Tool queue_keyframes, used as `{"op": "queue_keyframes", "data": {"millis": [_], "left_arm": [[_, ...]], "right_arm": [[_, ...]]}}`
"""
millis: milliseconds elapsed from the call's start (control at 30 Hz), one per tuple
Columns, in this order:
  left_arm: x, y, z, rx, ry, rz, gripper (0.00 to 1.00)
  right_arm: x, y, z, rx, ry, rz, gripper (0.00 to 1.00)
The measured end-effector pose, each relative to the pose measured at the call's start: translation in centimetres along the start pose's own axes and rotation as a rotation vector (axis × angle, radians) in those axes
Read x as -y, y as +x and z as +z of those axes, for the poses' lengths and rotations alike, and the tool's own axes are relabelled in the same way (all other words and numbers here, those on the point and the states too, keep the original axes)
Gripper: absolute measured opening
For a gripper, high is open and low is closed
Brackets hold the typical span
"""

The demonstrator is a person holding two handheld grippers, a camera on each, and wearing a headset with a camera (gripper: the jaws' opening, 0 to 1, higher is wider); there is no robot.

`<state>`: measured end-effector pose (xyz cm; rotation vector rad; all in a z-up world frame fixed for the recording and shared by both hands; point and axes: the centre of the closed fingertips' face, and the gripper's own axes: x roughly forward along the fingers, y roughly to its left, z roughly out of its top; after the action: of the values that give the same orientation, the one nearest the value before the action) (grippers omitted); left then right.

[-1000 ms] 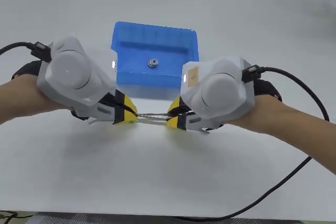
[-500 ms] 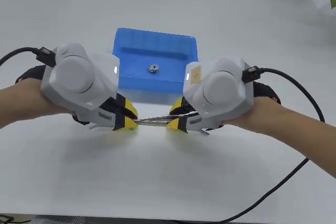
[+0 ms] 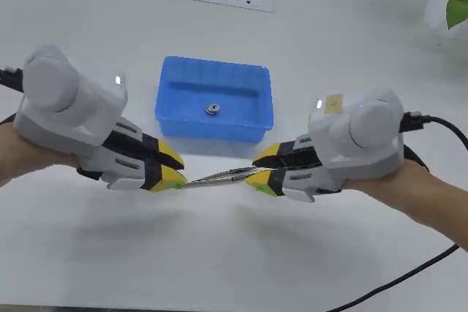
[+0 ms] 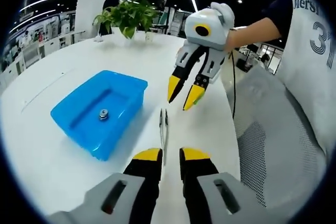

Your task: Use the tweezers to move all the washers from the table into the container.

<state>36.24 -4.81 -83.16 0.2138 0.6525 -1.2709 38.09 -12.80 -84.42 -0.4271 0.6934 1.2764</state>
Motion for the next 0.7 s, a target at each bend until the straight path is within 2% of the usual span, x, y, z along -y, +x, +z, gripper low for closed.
{"op": "queue_keyframes", "data": {"millis": [67, 100, 200, 267, 300, 333, 400, 433, 533, 600, 667, 700], "left_arm": [[0.5, -0.6, 0.3, 0.037, -0.02, 0.006, 0.26], [1.0, -1.0, 0.6, 0.064, -0.037, 0.011, 0.28], [1.8, -1.8, 0.9, 0.097, -0.037, 0.029, 0.37], [2.5, -2.5, 1.8, 0.156, -0.109, 0.046, 0.46], [3.0, -2.9, 2.6, 0.203, -0.136, 0.046, 0.51], [3.3, -3.1, 2.9, 0.22, -0.131, 0.046, 0.57], [4.1, -3.7, 3.5, 0.244, -0.104, 0.059, 0.64], [4.3, -3.9, 4.0, 0.267, -0.062, 0.086, 0.69], [5.0, -4.3, 4.2, 0.285, -0.067, 0.123, 0.86], [5.3, -4.6, 4.2, 0.287, -0.072, 0.144, 0.87], [5.6, -5.0, 3.9, 0.266, -0.056, 0.193, 0.87], [5.8, -5.1, 3.9, 0.264, -0.057, 0.202, 0.89]], "right_arm": [[-0.5, -0.9, 0.7, 0.072, 0.046, -0.01, 0.23], [-0.5, -1.2, 0.8, 0.081, 0.055, -0.017, 0.26], [-0.7, -2.7, 1.7, 0.161, 0.087, -0.056, 0.35], [-1.0, -3.6, 2.2, 0.199, 0.1, -0.071, 0.39], [-1.2, -4.2, 2.8, 0.232, 0.108, -0.079, 0.43], [-1.4, -4.6, 3.0, 0.247, 0.101, -0.089, 0.47], [-1.9, -5.5, 4.1, 0.31, 0.098, -0.105, 0.58], [-2.2, -6.0, 4.7, 0.348, 0.092, -0.113, 0.64], [-2.9, -6.6, 4.9, 0.374, 0.089, -0.133, 0.88], [-3.2, -6.9, 4.8, 0.37, 0.09, -0.14, 0.9], [-3.6, -7.4, 4.4, 0.358, 0.07, -0.166, 0.92], [-3.8, -7.6, 4.3, 0.362, 0.072, -0.172, 0.96]]}}
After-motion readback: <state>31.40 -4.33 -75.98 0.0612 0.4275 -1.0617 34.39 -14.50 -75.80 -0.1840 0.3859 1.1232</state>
